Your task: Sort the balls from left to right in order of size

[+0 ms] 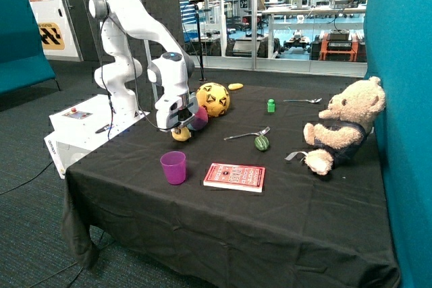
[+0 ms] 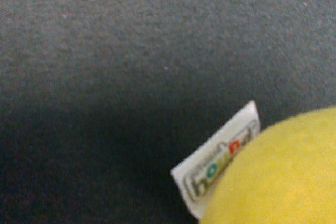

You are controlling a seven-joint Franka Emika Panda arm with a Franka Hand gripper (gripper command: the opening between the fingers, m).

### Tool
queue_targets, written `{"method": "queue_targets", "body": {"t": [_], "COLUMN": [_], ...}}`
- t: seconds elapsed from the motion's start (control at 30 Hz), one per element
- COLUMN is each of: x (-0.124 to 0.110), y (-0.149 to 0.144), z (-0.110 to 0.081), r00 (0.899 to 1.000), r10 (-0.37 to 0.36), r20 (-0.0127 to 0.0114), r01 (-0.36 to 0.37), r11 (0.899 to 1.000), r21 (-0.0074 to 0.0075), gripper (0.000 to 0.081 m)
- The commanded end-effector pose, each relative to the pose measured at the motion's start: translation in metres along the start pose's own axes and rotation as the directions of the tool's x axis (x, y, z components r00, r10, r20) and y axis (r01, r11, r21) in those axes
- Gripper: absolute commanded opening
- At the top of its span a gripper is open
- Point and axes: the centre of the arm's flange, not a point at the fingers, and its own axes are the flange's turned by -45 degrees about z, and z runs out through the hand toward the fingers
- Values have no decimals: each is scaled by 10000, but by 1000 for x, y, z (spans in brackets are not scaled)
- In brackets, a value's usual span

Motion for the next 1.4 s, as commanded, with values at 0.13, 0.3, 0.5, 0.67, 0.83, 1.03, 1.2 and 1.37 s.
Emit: {"method": "queue_targets", "body": {"t": [0.13, 0.3, 0.5, 0.67, 0.83, 1.03, 1.2, 1.37], "x": [-9, -9, -9, -9, -10, -13, -14, -15], "y": [2, -3, -6, -3, 1, 3, 4, 4], "z": [5, 5, 3, 2, 2, 2, 3, 3], "r00": [10000, 9998, 9999, 10000, 10000, 10000, 10000, 10000], "r10": [-11, -210, -152, -63, -24, -13, -11, -29], "r20": [-12, -12, -12, -12, -12, -12, -12, -12], "r01": [11, 210, 152, 63, 24, 13, 11, 29], "r11": [10000, 9998, 9999, 10000, 10000, 10000, 10000, 10000], "r21": [1, 1, 1, 1, 1, 1, 1, 1], "gripper": [0, 0, 336, 481, 539, 594, 609, 619]}}
